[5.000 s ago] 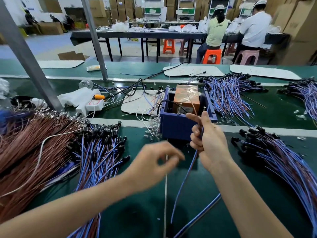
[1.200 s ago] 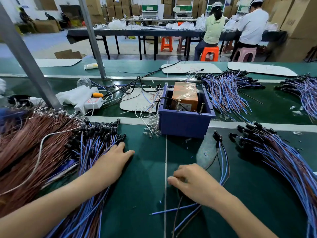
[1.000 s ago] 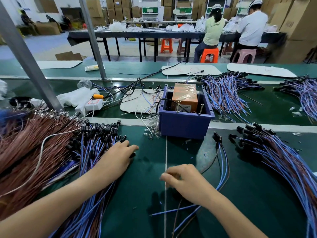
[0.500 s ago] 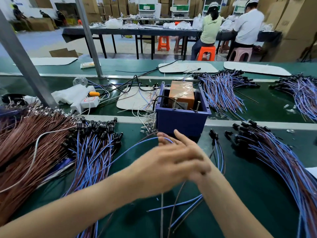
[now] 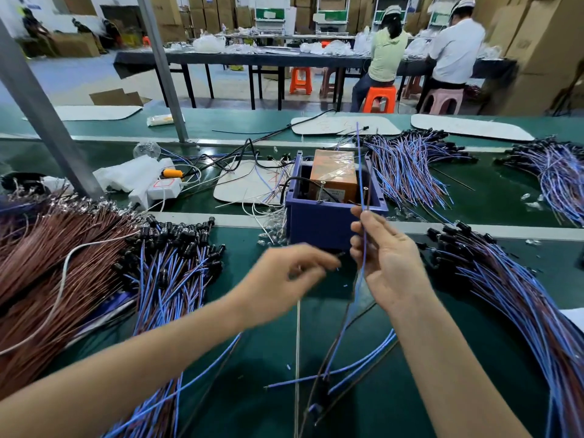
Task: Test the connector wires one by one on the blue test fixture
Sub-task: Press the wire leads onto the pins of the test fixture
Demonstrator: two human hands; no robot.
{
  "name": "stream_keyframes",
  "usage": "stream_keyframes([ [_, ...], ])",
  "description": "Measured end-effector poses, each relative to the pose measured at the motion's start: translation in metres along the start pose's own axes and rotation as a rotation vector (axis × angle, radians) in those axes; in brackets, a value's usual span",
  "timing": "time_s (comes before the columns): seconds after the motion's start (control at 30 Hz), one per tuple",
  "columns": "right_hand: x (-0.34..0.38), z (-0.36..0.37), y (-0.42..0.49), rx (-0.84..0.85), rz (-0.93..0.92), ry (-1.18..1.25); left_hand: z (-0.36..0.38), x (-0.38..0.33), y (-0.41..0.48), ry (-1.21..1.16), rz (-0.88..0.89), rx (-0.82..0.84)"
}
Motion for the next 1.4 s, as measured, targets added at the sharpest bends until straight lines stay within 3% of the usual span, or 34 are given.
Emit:
stream_keyframes([
  [0.1, 0.054, 0.013, -0.013, 0.049, -0.308, -0.153, -0.030, -0.013, 0.028, -0.239, -0.069, -0.168],
  [0.23, 0.131, 0.036, -0.044, 0.171, -0.855, -0.360, -0.056, -0.046, 0.049, -0.460, 0.080, -0.288],
  [0.33, 0.125, 0.043, -0.049, 0.182, -0.996, -0.640, -0.056, -0.060, 0.054, -0.554, 0.203, -0.328],
  [0.47, 0.057, 0.013, -0.036, 0.142, -0.884, -0.946, -0.027, -0.047, 0.046, -0.565, 0.200, -0.304],
  [0.6, 0.006, -0.028, -0.025, 0.066, -0.569, -0.917, 0.007, -0.010, 0.027, -0.566, 0.020, -0.193],
  [0.73, -0.015, -0.024, -0.026, 0.180, -0.396, -0.900, 0.016, 0.010, 0.022, -0.546, -0.074, -0.216],
  [0.97, 0.006, -0.007, -0.028, 0.049, -0.506, -0.636, 0.022, 0.032, 0.032, -0.572, -0.209, -0.230],
  [1.23, 0.009, 0.006, -0.022, -0.156, -0.714, -0.835, 0.025, 0.037, 0.039, -0.507, -0.217, -0.243],
  [1.4, 0.005, 0.004, -0.010, -0.165, -0.628, -0.771, 0.025, 0.042, 0.042, -0.435, -0.247, -0.258],
])
Point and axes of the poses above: each hand's wrist, its own y-axis towards the middle knuckle, its own z-axis out of the palm, x = y × z, the point moved 7 cm from there along y, towards the middle knuckle, and after that the axes turned 1 degree about -x, right-handed, at the moved point
